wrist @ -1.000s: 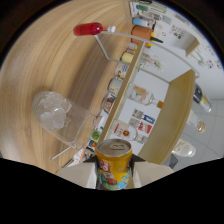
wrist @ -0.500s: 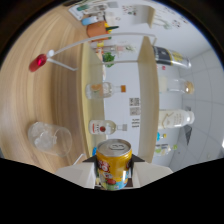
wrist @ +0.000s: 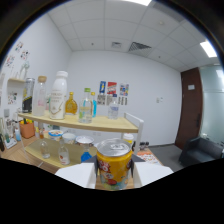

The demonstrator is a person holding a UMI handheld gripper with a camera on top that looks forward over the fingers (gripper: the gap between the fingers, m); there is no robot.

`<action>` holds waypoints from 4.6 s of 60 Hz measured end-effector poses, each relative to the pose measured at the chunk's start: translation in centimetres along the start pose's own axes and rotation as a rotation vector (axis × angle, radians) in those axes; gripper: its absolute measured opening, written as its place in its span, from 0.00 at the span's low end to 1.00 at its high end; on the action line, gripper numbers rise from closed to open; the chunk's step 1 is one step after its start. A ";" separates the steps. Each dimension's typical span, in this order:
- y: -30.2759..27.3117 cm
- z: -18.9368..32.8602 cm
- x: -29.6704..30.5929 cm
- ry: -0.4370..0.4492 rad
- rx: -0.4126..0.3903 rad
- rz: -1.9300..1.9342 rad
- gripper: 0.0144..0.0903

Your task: Make me a cup of Vodka Sunrise.

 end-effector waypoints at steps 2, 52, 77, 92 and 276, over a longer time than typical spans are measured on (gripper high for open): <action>1.3 0.4 1.0 0.002 -0.014 0.037 0.48; 24.8 4.1 5.2 -0.006 -0.351 0.201 0.49; 25.6 2.3 5.0 -0.023 -0.366 0.120 0.52; 23.9 0.5 5.8 0.050 -0.408 0.091 0.93; 22.0 4.1 -29.0 -0.131 -0.439 0.124 0.29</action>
